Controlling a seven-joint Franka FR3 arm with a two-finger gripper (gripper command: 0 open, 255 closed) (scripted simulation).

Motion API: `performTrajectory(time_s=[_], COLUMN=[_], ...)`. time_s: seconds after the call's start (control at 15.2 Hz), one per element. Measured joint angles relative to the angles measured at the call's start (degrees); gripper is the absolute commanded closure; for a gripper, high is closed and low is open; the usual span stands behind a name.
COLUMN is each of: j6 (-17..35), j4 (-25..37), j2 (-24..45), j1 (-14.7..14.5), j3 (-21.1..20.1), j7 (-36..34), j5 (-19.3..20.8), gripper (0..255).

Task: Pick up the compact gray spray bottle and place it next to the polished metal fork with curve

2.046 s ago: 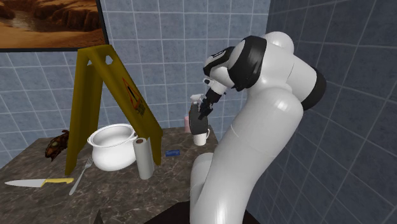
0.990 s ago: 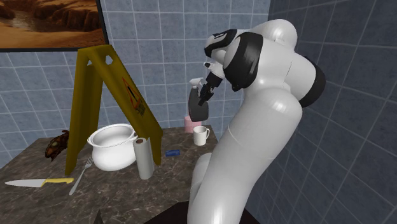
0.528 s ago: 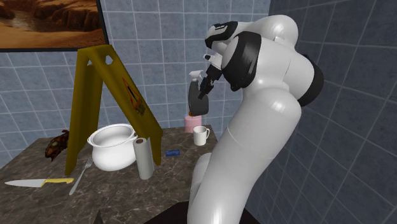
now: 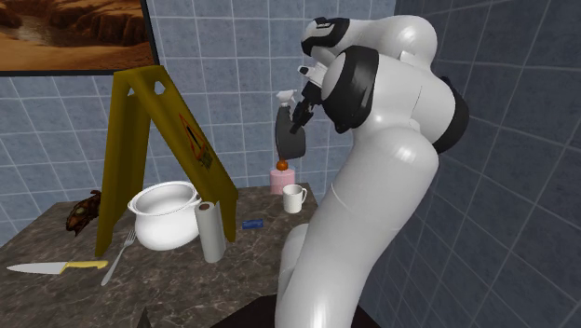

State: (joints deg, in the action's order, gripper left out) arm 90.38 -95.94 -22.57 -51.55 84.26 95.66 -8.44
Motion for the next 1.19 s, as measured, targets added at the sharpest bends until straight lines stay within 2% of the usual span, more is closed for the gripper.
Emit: performTrajectory(time_s=[0.26, 0.33, 0.59, 0.66, 0.99, 1.19], j6=[-2.9, -2.6, 0.6, 1.7, 6.1, 9.1], j4=[3.7, 3.1, -3.9, -5.8, -12.6, -16.6], j2=[0.1, 0.5, -0.2, -1.2, -4.9, -6.8], j1=[-1.7, -0.6, 10.7, 12.7, 16.9, 18.2], j3=[0.9, -0.5, -15.0, -18.2, -29.3, -34.6], j7=[-1.1, -1.4, -4.8, -6.2, -13.2, -17.2], j5=[-0.1, -0.6, -1.4, -1.0, -0.2, 0.0], gripper=[255, 255, 255, 255, 255, 255])
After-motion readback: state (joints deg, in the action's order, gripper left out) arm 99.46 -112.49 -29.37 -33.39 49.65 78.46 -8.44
